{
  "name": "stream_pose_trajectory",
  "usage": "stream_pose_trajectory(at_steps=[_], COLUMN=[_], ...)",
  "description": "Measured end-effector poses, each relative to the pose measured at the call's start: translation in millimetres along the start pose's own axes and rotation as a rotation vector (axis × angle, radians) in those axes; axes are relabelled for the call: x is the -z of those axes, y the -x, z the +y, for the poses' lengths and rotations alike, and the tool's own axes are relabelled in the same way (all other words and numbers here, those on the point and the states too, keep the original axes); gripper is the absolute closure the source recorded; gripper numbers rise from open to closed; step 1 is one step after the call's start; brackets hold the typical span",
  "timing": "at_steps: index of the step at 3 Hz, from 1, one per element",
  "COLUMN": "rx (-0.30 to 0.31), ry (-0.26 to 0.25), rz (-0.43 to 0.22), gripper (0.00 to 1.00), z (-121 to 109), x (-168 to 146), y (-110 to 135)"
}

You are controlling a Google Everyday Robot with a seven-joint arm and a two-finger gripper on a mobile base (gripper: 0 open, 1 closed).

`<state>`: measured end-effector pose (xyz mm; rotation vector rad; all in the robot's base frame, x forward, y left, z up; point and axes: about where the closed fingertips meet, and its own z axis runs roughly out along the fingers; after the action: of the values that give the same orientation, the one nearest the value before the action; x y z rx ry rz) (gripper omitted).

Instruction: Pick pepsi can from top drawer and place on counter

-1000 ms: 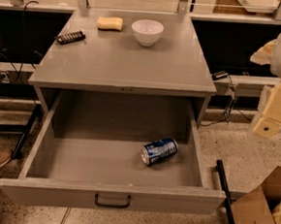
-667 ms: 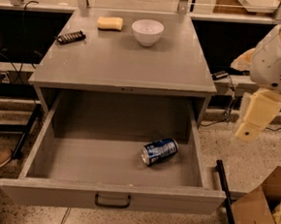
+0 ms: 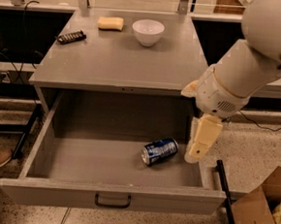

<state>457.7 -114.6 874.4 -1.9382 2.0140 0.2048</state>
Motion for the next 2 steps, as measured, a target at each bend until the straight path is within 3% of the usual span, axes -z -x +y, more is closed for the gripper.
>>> stream_pose_trajectory(at_steps=[2], rx=[0.010], ry=[0.016], rz=[-0.007], gripper=[0.00], z=[0.4], x=[-7.8], y=[1.1])
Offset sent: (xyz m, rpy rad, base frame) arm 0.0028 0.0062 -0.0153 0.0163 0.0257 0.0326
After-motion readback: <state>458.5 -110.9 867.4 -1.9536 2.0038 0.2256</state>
